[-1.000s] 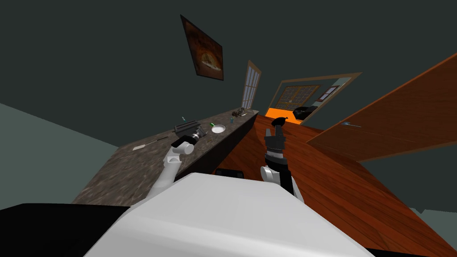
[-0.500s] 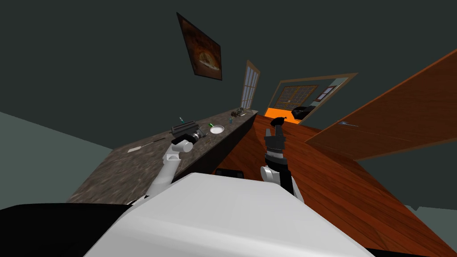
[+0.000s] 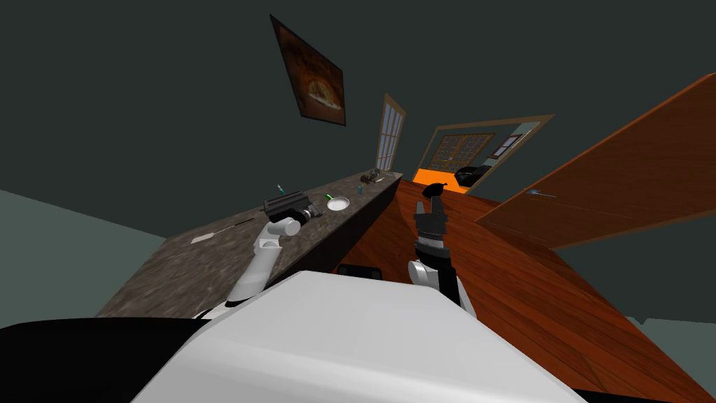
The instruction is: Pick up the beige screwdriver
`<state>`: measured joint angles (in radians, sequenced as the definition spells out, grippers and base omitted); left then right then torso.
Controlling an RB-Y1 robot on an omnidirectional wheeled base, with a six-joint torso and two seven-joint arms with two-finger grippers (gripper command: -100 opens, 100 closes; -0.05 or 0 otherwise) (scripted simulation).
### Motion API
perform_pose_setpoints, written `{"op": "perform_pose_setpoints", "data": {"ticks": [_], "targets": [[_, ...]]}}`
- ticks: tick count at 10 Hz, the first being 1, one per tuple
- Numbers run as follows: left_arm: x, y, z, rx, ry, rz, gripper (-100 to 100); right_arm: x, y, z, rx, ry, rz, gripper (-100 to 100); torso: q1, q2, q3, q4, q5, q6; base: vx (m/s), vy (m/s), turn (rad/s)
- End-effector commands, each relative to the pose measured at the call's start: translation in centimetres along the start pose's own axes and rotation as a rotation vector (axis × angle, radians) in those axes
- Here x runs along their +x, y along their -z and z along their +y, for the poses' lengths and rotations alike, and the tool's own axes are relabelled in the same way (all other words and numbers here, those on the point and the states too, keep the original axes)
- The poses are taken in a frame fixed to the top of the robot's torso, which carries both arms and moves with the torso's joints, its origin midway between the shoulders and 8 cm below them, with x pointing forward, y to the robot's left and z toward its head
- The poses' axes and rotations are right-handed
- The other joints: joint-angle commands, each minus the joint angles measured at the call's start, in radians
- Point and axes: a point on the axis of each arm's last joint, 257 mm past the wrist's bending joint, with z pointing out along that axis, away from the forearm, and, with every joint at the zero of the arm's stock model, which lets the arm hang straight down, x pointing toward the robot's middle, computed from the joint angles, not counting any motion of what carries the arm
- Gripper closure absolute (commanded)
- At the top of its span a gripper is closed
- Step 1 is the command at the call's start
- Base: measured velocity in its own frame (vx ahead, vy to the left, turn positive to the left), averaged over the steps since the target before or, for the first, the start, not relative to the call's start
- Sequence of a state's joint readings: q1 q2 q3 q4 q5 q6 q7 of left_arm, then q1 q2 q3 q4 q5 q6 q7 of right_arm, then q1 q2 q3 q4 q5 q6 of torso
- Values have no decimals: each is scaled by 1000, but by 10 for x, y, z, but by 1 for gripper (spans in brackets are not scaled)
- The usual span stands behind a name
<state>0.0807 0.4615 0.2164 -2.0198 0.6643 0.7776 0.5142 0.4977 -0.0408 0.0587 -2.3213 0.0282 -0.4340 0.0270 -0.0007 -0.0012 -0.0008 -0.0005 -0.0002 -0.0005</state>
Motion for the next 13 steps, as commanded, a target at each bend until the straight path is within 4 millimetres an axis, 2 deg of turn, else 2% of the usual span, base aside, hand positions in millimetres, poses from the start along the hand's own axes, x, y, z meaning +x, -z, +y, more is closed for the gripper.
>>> {"op": "perform_pose_setpoints", "data": {"ticks": [1,3,6,8,11,13], "targets": [[-10,-2,4,-43,41,-27,-100,0,0,0,0,0,0,0,0,0,0,0,0,0,37,-16,-42],[-15,-2,13,-77,41,-47,-100,0,0,0,0,0,0,0,0,0,0,0,0,0,21,-9,-8],[-37,-3,24,-159,111,-110,-100,0,0,0,0,0,0,0,0,0,0,0,0,0,27,-9,-36],[-41,0,32,-191,111,-130,-100,0,0,0,0,0,0,0,0,0,0,0,0,0,19,-4,-8],[-65,3,46,-272,180,-206,-100,0,0,0,0,0,0,0,0,1,0,0,0,0,21,-5,-35],[-69,6,53,-300,180,-224,-100,0,0,0,0,0,0,0,1,0,0,0,0,0,19,-1,-10]]}}
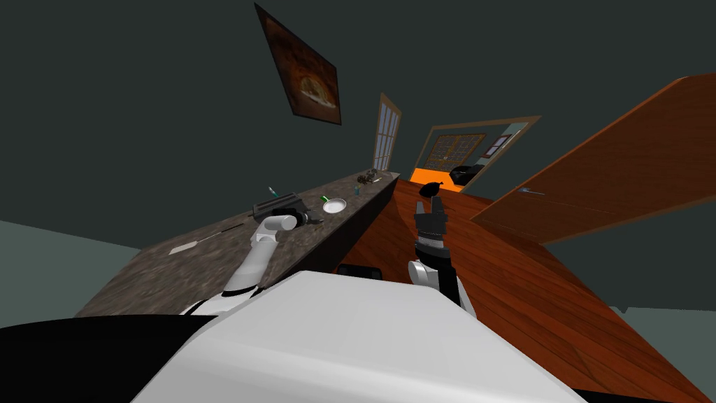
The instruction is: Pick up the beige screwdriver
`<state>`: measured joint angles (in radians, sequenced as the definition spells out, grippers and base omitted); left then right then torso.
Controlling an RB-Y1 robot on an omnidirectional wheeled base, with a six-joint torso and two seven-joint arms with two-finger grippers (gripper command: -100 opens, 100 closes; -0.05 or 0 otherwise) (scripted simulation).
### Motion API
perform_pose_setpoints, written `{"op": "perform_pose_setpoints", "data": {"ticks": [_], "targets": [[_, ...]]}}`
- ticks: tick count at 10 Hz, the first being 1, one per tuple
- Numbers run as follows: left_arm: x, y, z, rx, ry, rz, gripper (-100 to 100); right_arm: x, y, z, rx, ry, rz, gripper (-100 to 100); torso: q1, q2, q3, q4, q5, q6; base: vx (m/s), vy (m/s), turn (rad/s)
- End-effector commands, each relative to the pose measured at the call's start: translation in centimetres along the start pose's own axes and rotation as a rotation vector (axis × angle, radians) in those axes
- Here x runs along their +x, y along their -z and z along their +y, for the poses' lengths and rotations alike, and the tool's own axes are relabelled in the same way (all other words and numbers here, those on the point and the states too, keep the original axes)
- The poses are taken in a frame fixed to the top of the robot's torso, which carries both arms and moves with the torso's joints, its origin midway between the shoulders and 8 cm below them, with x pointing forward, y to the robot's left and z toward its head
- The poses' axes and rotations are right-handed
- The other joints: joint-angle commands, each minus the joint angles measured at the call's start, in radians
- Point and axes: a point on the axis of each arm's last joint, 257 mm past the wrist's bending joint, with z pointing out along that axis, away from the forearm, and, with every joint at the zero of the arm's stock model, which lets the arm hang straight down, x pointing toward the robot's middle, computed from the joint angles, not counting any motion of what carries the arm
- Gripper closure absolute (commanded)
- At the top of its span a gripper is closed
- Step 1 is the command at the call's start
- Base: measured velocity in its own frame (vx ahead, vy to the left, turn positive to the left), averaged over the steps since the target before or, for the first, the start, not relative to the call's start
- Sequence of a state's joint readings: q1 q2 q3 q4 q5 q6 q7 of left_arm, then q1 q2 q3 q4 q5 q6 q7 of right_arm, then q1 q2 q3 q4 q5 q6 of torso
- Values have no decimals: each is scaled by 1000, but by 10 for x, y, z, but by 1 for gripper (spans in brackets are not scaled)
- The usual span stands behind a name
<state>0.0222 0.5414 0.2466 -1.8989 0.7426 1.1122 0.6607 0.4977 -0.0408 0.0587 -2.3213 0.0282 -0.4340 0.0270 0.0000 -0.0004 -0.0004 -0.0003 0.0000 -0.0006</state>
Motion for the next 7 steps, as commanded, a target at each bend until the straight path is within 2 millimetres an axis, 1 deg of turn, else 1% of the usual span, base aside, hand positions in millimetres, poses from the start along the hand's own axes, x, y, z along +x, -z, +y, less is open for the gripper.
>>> {"op": "perform_pose_setpoints", "data": {"ticks": [1,2,3,4,7], "targets": [[-14,-1,6,-43,37,-42,-100,0,0,0,0,0,0,0,0,0,0,0,0,0,19,-2,-40],[-17,-1,10,-59,37,-54,-100,0,0,0,0,0,0,0,0,0,0,0,0,0,19,0,-24],[-28,-1,13,-86,72,-85,-100,0,0,0,0,0,0,0,0,0,0,0,0,0,25,-1,-33],[-32,0,18,-105,72,-100,-100,0,0,0,0,0,0,0,0,-1,0,0,0,0,21,0,-21],[-56,3,29,-176,139,-178,-100,0,0,0,0,0,0,0,0,0,0,0,0,0,21,0,-31]]}}
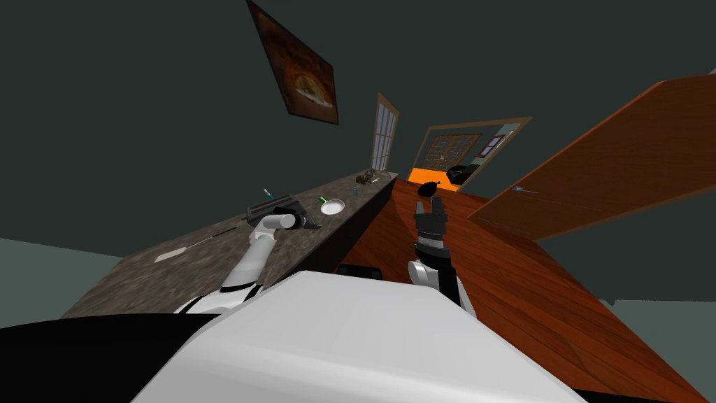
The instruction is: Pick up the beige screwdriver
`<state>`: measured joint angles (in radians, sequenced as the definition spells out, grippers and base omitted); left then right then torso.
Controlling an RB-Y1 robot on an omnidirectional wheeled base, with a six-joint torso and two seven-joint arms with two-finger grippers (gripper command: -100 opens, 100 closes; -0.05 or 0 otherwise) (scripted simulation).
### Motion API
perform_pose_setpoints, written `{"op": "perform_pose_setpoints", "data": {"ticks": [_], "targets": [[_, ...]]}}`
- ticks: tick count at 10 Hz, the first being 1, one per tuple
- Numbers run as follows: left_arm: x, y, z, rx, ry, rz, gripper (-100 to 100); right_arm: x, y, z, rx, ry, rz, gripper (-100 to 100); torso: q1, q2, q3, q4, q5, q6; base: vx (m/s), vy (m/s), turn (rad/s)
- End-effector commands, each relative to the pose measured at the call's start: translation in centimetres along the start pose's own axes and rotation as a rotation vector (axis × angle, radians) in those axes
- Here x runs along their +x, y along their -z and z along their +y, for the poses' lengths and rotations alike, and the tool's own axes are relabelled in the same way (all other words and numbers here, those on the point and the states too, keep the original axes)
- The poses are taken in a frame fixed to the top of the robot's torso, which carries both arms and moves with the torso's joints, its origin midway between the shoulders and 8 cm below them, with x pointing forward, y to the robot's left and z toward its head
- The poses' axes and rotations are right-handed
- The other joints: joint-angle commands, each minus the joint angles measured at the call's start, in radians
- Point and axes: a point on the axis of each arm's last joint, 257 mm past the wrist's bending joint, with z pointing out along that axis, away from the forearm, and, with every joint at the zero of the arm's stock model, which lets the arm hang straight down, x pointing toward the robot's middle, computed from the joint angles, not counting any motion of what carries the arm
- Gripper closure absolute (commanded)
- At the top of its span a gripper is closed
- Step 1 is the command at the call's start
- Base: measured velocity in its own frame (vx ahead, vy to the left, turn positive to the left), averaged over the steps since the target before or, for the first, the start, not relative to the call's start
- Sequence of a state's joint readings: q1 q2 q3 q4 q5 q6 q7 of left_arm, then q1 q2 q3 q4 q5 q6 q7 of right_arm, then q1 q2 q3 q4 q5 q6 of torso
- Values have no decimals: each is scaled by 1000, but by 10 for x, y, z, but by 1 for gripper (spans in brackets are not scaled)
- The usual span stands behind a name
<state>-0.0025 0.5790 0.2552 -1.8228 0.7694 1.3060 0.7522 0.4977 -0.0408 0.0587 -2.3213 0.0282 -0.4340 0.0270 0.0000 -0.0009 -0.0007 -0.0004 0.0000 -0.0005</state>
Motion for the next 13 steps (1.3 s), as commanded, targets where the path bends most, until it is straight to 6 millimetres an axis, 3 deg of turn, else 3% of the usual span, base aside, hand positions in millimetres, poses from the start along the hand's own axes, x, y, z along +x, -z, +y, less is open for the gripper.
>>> {"op": "perform_pose_setpoints", "data": {"ticks": [1,6,9,13], "targets": [[-13,0,6,-37,19,-37,-100,0,0,0,0,0,0,0,0,0,0,0,0,0,19,1,-19],[-49,3,21,-140,107,-157,-100,0,0,0,0,0,0,0,0,1,0,0,0,0,17,1,-27],[-61,7,27,-173,132,-197,-100,0,0,0,0,0,0,0,0,0,0,0,0,0,16,3,-19],[-89,20,37,-249,201,-305,-100,0,0,0,0,0,0,0,0,0,0,0,0,0,20,1,-30]]}}
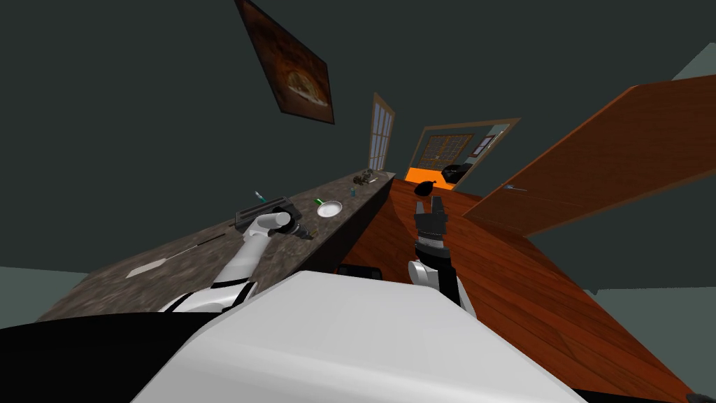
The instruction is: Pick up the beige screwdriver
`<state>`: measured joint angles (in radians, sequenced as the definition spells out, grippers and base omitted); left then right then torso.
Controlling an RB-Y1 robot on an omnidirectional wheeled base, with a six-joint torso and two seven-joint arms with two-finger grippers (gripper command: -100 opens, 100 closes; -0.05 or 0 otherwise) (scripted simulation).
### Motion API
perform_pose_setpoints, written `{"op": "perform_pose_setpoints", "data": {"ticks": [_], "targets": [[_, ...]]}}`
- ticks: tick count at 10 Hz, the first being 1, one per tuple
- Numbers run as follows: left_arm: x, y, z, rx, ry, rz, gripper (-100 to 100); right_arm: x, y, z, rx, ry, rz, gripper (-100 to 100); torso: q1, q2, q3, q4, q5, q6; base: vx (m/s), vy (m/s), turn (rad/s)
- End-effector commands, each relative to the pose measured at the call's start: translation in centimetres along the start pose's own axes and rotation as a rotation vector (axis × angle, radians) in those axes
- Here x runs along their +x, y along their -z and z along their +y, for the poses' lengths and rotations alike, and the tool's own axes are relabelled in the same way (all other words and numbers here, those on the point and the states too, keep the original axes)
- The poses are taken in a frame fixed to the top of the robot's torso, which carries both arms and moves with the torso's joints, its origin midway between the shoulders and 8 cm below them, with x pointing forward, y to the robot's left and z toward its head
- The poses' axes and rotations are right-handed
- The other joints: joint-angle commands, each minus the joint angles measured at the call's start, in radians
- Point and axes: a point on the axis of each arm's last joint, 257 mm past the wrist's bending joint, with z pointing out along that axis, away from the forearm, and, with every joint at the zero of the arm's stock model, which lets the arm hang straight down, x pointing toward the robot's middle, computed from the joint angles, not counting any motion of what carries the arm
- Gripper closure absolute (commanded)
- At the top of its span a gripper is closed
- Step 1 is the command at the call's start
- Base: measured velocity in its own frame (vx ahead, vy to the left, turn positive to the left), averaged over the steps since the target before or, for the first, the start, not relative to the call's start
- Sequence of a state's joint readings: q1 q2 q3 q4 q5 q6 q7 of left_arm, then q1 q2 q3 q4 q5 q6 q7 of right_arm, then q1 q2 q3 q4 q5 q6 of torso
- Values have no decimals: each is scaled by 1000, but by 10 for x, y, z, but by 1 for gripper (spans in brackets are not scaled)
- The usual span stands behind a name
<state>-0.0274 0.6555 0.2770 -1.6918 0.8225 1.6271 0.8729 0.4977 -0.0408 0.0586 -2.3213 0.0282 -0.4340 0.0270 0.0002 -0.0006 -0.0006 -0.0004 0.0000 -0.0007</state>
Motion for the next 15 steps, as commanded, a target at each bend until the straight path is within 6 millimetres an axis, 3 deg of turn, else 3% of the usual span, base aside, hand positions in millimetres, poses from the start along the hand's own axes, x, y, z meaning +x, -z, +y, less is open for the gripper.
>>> {"op": "perform_pose_setpoints", "data": {"ticks": [1,3,4,5,15], "targets": [[-8,2,2,-22,20,-33,-100,0,0,0,0,0,0,0,0,0,0,0,0,0,17,2,-21],[-7,2,2,-23,21,-34,-100,0,0,0,0,0,0,0,0,0,0,0,0,0,10,0,-7],[-8,2,2,-25,23,-37,0,0,0,0,0,0,0,0,0,1,0,0,0,0,0,0,0],[-12,1,-1,-27,10,-37,-100,0,0,0,0,0,0,0,0,1,1,0,0,0,33,-27,107],[-39,-9,-16,-53,-84,-37,-100,0,0,0,0,0,0,0,-5,-4,-2,-1,-1,0,63,-66,104]]}}
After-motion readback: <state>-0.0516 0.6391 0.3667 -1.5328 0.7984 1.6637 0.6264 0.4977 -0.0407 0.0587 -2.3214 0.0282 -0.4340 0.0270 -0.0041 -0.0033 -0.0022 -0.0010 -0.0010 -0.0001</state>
